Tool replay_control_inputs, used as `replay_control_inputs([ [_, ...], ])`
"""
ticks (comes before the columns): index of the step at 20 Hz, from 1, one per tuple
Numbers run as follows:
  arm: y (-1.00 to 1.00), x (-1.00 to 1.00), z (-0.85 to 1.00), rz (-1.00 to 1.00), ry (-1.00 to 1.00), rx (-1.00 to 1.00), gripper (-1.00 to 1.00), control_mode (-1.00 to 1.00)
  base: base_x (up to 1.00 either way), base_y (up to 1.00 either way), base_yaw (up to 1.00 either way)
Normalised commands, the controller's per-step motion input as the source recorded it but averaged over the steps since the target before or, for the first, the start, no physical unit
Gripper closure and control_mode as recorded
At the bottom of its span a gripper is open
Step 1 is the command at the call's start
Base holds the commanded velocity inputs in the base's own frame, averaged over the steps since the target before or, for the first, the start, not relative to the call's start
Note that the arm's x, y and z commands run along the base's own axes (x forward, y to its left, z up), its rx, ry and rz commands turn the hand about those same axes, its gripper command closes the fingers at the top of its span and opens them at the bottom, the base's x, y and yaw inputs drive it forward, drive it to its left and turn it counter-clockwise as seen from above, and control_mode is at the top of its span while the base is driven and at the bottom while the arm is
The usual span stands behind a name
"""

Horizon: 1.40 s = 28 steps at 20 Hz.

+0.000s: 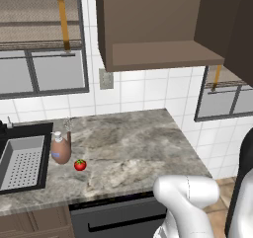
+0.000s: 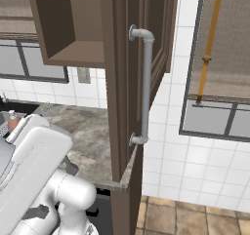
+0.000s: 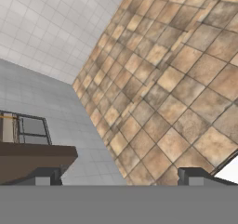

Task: Open the cabinet. Pick the soap dispenser and place it next to the sink. Then close the cabinet.

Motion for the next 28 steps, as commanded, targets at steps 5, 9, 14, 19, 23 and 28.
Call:
replay_control_inputs([
  [5, -0.47, -0.15, 0.11, -0.01, 0.00, 0.00, -1.00, -1.00, 0.00, 0.00, 0.00],
  [9, -0.45, -0.01, 0.04, 0.00, 0.00, 0.00, -1.00, -1.00, 0.00, 0.00, 0.00],
  [14, -0.37, -0.06, 0.08, 0.05, 0.00, 0.00, -1.00, -1.00, 0.00, 0.00, 0.00],
  [19, -0.23, 0.00, 0.09, 0.03, 0.01, 0.00, -1.00, -1.00, 0.00, 0.00, 0.00],
  [23, -0.09, 0.00, 0.04, 0.05, 0.00, -0.01, -1.00, -1.00, 0.00, 0.00, 0.00],
  [28, -0.19, 0.03, 0.07, 0.08, 0.00, 0.00, -1.00, -1.00, 0.00, 0.00, 0.00],
])
